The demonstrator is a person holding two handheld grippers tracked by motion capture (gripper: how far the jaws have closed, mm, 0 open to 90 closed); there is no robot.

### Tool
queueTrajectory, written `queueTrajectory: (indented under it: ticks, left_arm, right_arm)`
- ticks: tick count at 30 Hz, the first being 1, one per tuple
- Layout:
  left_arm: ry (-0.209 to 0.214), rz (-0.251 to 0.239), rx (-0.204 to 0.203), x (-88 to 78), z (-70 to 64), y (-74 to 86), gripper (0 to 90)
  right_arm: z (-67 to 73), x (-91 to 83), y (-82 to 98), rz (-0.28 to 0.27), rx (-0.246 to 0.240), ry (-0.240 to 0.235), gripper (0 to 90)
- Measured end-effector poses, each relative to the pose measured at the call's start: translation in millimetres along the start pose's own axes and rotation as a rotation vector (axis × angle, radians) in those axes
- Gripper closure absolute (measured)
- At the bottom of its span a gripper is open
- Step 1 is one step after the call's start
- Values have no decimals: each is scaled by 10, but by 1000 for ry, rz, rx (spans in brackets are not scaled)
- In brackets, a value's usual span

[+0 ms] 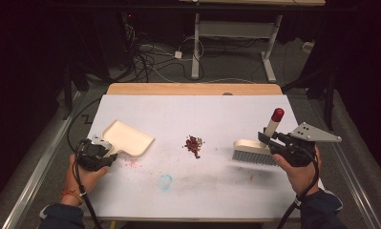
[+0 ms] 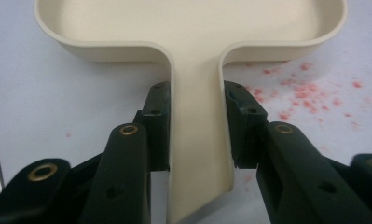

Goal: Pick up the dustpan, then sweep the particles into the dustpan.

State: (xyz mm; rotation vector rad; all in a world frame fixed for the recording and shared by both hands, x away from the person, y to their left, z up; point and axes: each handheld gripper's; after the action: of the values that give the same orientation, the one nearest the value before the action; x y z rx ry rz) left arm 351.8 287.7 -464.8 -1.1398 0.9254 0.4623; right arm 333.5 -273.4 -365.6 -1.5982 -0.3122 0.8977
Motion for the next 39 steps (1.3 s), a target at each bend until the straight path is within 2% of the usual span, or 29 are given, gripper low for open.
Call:
queueTrajectory:
  ticks: [4,12,15,17,19,26,28,31,32,34,39]
  left_arm:
    - [15,-19,0,-109,-44,52,640]
    - [37,-56,27,-292,-160,122,640]
    - [50,-64,38,-353,-226,129,640]
    - [52,-66,69,-392,-314,137,640]
    - [58,-67,76,-400,-342,143,640]
    - [94,-37,134,-395,-597,209,640]
    - [101,-30,141,-392,-624,220,639]
    - [131,-2,168,-372,-737,255,639]
    - [140,15,171,-361,-763,255,639]
    - [133,22,171,-351,-804,248,640]
    - [132,21,168,-341,-846,257,639]
  right_arm:
    - [-1,39,-26,-4,1,0,701]
    - [9,145,-68,-6,-12,-4,701]
    - [0,181,-70,-6,-1,-1,701]
    - [-4,213,-76,-2,0,1,701]
    - [-10,239,-92,-8,-2,11,701]
    - [-58,333,-152,-27,24,28,702]
    - [-80,387,-176,-33,22,39,702]
    - [-117,501,-221,-46,27,60,702]
    - [-129,548,-233,-48,30,66,702]
    - [-157,652,-249,-44,34,92,702]
    - [-208,806,-315,-42,31,125,702]
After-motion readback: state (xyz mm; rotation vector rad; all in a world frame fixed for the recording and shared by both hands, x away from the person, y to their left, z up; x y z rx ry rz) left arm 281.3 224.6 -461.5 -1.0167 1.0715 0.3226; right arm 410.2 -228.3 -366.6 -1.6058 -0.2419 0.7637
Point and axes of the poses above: each handheld gripper's, and its own axes: x roughly forward along the jaws, y roughly out of its underside, z roughly to its left, and after that the axes turned 7 degrees about -y, right-handed
